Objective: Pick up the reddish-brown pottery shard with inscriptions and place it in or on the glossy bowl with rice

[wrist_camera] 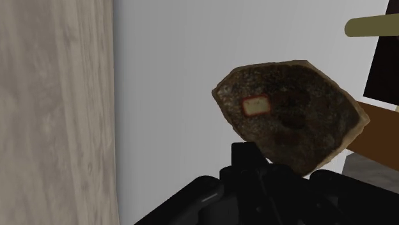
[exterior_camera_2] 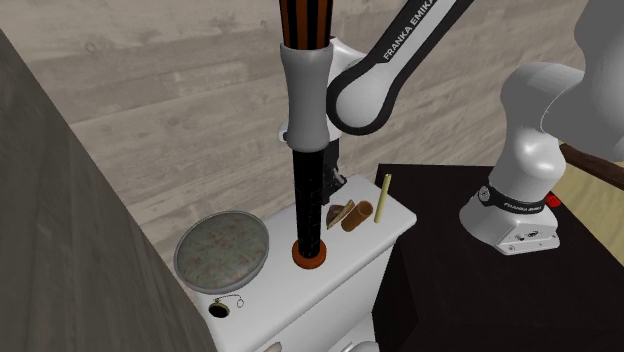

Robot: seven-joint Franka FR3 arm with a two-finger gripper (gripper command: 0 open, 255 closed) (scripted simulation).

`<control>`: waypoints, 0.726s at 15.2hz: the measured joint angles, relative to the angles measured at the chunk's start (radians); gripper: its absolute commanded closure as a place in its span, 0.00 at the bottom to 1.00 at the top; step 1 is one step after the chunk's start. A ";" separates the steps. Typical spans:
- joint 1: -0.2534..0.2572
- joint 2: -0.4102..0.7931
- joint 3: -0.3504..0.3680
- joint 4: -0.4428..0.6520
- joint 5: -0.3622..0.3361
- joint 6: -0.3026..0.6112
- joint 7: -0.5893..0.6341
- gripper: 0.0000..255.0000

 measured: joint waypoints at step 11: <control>0.055 -0.229 0.123 -0.147 -0.534 -0.115 0.571 0.00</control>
